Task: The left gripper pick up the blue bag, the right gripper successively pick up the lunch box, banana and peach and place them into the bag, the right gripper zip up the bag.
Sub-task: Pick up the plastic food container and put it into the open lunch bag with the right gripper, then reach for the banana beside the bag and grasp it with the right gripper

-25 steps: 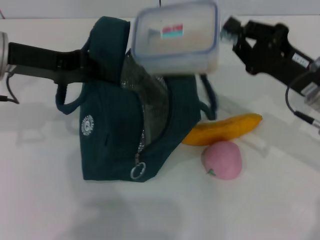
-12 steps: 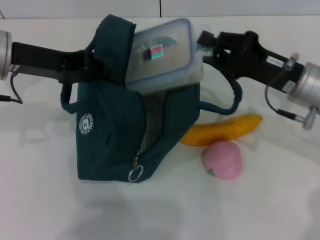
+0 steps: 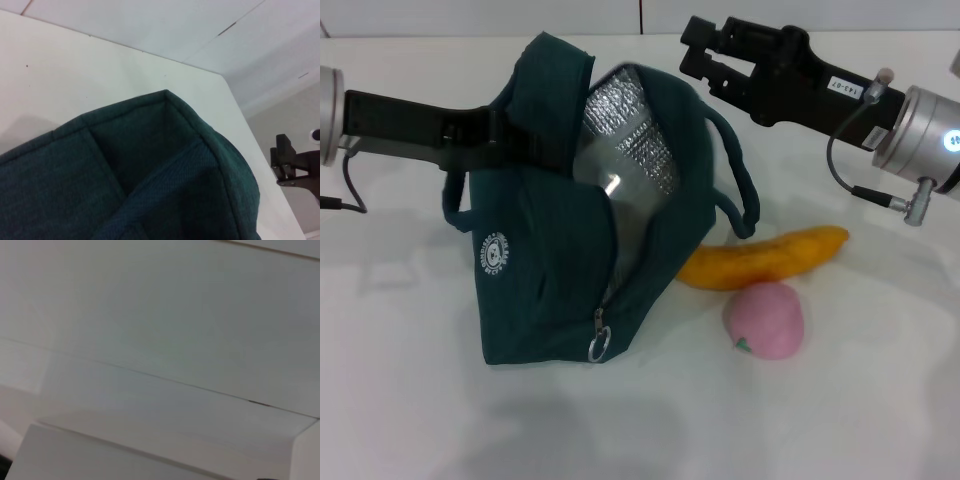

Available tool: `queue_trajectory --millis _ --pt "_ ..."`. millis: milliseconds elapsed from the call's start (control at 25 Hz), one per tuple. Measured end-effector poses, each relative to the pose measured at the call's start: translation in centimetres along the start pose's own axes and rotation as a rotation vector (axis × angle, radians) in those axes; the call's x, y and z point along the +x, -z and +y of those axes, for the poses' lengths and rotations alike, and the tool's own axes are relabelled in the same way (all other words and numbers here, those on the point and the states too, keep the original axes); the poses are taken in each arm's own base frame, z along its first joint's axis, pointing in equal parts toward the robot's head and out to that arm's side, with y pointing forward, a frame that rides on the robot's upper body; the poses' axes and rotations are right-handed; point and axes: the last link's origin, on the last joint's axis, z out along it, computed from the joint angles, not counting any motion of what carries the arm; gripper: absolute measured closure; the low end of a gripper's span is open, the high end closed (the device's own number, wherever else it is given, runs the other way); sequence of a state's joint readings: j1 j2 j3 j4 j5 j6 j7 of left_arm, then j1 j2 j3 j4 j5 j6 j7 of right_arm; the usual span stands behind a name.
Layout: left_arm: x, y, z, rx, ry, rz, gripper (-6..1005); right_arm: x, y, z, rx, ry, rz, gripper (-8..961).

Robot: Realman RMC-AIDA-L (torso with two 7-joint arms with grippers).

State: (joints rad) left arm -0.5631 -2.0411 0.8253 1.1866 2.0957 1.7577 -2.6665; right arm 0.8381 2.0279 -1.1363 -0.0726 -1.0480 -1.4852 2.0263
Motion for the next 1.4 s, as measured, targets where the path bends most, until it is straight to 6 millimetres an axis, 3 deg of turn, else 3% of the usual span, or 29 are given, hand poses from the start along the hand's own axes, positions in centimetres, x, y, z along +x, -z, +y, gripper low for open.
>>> queue_trajectory --millis 240,360,520,720,800,1160,1400 --pt "-0.2 0.1 -0.2 0.006 0.000 0.000 965 -0.8 0.7 1.6 -0.064 0.094 0.014 468" --pt "-0.5 0.2 -0.8 0.014 0.003 0.004 965 -1.6 2.2 2.5 -0.064 0.225 0.047 397" --pt "-1.3 0.0 -2.1 0.014 0.022 0.006 965 -2.8 4.5 2.9 0.006 0.424 0.124 290" --pt "-2.2 0.3 -3.2 0.030 0.035 0.032 965 -4.4 7.6 1.7 0.213 0.668 0.319 113" --pt "-2.4 0.4 -3.4 0.033 0.039 0.040 965 -4.5 8.0 1.4 0.274 0.724 0.411 101" --pt "-2.6 0.8 -3.7 0.036 0.049 0.059 965 -5.4 6.4 3.4 0.537 0.963 0.981 87" --pt "-2.6 0.7 -3.7 0.032 0.036 0.060 965 -6.1 3.2 5.6 0.623 1.143 1.127 92"
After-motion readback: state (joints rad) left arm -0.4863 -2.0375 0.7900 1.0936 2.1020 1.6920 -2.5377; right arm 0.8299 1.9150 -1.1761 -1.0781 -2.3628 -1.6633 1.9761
